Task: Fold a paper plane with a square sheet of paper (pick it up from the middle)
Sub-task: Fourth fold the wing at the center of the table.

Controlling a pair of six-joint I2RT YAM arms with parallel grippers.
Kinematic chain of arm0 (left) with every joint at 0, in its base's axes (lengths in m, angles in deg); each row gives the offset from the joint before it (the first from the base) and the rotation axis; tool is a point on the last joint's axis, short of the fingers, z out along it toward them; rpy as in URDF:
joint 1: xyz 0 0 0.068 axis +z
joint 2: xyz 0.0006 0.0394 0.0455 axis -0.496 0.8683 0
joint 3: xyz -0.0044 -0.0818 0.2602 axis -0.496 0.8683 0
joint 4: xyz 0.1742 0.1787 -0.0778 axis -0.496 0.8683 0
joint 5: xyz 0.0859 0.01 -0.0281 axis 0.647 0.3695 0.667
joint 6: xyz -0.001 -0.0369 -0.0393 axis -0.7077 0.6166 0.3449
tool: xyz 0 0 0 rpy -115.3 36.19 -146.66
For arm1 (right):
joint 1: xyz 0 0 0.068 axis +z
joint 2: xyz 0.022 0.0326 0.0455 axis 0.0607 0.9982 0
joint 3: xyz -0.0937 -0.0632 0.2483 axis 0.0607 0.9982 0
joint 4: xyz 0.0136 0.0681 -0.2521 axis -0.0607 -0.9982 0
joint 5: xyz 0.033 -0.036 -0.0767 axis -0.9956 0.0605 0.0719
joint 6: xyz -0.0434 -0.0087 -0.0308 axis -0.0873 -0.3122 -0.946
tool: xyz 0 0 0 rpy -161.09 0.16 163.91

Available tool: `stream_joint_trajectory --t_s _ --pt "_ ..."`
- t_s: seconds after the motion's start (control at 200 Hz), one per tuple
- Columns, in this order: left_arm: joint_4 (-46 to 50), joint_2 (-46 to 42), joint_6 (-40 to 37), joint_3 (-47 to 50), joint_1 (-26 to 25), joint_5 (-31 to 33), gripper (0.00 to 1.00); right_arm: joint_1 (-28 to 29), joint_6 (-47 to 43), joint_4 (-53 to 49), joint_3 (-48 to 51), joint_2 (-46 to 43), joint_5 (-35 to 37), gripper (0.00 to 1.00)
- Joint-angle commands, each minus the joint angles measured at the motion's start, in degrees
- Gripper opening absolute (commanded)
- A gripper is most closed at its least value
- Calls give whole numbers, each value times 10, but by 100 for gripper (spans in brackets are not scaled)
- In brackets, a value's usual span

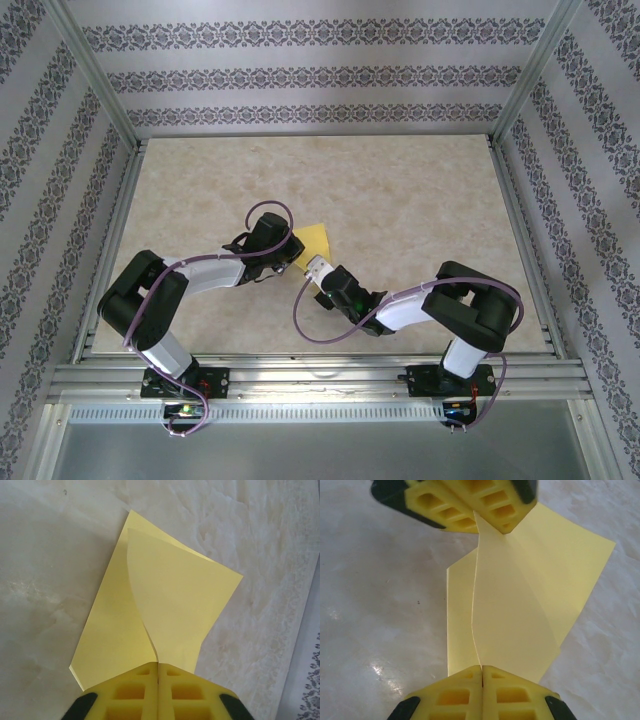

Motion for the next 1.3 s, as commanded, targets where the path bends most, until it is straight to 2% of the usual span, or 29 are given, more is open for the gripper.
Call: stream_joint_trajectory --t_s 0.0,0.14,0.26,0.41,0.515,0.764,0.849,0.939,1.079,1.299 --pt "3 -7 -11 -8 -6 1 24 -14 2 14 6 -11 -24 0" --pt "44 -13 -32 -19 2 8 44 -26 -8 33 24 -23 -56 0" --pt "41 -10 -34 -11 23 -14 50 -49 -14 42 40 -38 -107 0" --pt "38 9 -46 -24 37 -54 50 -71 -13 47 49 -50 -136 0" --pt "33 21 -44 -31 39 -66 47 -75 -13 47 48 -49 -154 0" --pt "39 28 -42 -37 41 -72 31 -76 -19 45 50 -39 -147 2" --pt "39 24 -41 -37 41 -72 24 -76 -22 37 50 -38 -143 5" --pt "33 21 -41 -35 42 -71 11 -76 -25 36 52 -36 -139 6" --pt "34 22 -39 -36 43 -77 6 -76 -25 30 48 -30 -141 12" --pt "22 22 -30 -31 43 -80 4 -76 -19 30 43 -27 -140 11"
